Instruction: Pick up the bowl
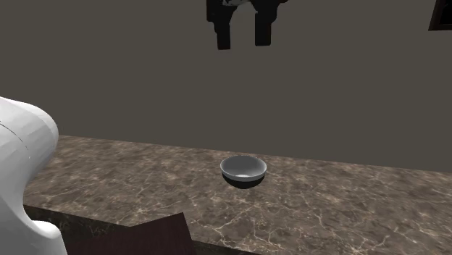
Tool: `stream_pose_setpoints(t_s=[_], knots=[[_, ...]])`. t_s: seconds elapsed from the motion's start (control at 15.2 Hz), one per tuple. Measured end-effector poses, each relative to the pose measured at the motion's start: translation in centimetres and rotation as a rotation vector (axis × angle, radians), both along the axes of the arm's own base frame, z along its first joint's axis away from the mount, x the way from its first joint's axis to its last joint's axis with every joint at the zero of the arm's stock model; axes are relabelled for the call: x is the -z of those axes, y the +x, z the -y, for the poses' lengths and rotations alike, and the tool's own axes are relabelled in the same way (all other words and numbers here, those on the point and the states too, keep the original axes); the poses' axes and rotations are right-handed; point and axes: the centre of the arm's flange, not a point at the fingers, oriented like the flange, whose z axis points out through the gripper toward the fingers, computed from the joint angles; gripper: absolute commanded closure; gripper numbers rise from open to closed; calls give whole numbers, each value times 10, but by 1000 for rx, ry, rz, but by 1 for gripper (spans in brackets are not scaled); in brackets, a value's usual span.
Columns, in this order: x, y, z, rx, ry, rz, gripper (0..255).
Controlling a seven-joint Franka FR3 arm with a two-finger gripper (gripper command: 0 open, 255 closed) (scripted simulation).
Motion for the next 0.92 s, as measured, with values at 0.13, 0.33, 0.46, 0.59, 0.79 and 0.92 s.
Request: stream_pose_setpoints(t_s=[0.13, 0.33, 0.46, 0.59, 0.79, 0.92], knots=[[4, 2, -3, 2, -1, -2, 0], [32, 20, -25, 11, -7, -14, 0], [45, 33, -39, 18, -12, -21, 0], [64, 45, -59, 25, -16, -29, 0], [92, 61, -78, 36, -24, -41, 0], [112, 71, -95, 44, -28, -49, 0]])
